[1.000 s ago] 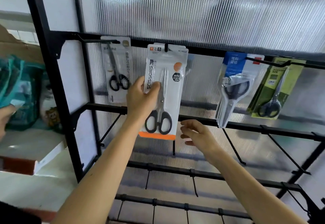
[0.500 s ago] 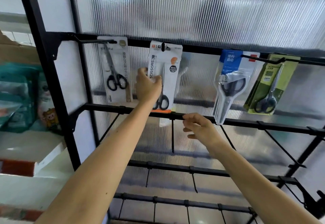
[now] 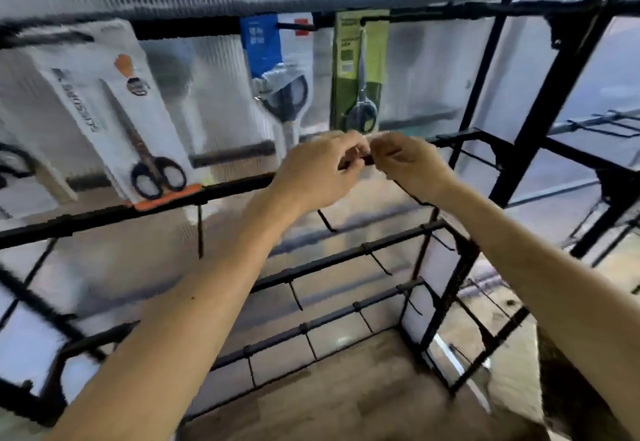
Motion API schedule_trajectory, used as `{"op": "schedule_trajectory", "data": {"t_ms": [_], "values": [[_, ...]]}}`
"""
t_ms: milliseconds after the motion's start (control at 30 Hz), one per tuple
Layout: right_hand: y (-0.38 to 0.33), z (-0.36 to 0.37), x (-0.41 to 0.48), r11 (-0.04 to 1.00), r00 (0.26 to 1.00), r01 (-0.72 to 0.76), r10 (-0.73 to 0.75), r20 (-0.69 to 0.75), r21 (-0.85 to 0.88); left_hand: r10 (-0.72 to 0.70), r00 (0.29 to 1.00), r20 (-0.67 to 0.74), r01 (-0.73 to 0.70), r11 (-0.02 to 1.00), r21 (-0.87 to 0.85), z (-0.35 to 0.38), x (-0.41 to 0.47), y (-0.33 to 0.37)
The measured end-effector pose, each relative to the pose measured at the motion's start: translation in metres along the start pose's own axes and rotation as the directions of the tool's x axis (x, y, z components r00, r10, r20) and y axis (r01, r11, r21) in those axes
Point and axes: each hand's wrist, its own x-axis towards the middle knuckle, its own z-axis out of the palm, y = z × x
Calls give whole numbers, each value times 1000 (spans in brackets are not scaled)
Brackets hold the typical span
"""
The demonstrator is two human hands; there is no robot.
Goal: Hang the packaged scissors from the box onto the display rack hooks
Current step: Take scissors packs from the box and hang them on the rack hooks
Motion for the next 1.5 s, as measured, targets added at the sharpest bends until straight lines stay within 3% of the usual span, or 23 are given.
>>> {"op": "schedule_trajectory", "data": {"t_ms": [133, 233, 433, 533, 633, 767, 933, 1100, 1367, 1500], "values": [[73, -82, -47, 981, 982, -156, 142, -123, -114, 153, 974, 168, -155, 988, -5, 78, 30, 76], [141, -129, -98, 931, 944, -319, 297, -141, -177, 234, 878, 418, -238, 970, -42, 149, 37, 128], [302, -219, -240, 666, 706, -707, 682, -190, -235, 308, 597, 740, -279, 945, -169, 322, 45, 247], [346, -247, -293, 501, 562, -810, 812, -159, -304, 287, 520, 805, -208, 956, -206, 390, 45, 289], [377, -264, -328, 387, 434, -885, 887, -157, -260, 245, 436, 866, -178, 967, -184, 452, 44, 314], [424, -271, -355, 304, 342, -918, 932, -120, -255, 150, 320, 935, -144, 984, -109, 521, 38, 321], [495, -254, -371, 259, 273, -933, 962, -23, -250, 92, 285, 954, -131, 990, -56, 604, 28, 315], [579, -220, -380, 261, 261, -922, 965, 38, -287, 93, 234, 968, -148, 987, -59, 701, 15, 305], [750, -144, -387, 191, 187, -944, 981, 40, -268, 26, 190, 981, -125, 992, -2, 884, -39, 263], [830, -100, -394, 115, 111, -980, 993, 32, -165, -67, 166, 984, 41, 997, 61, 968, -70, 242]]}}
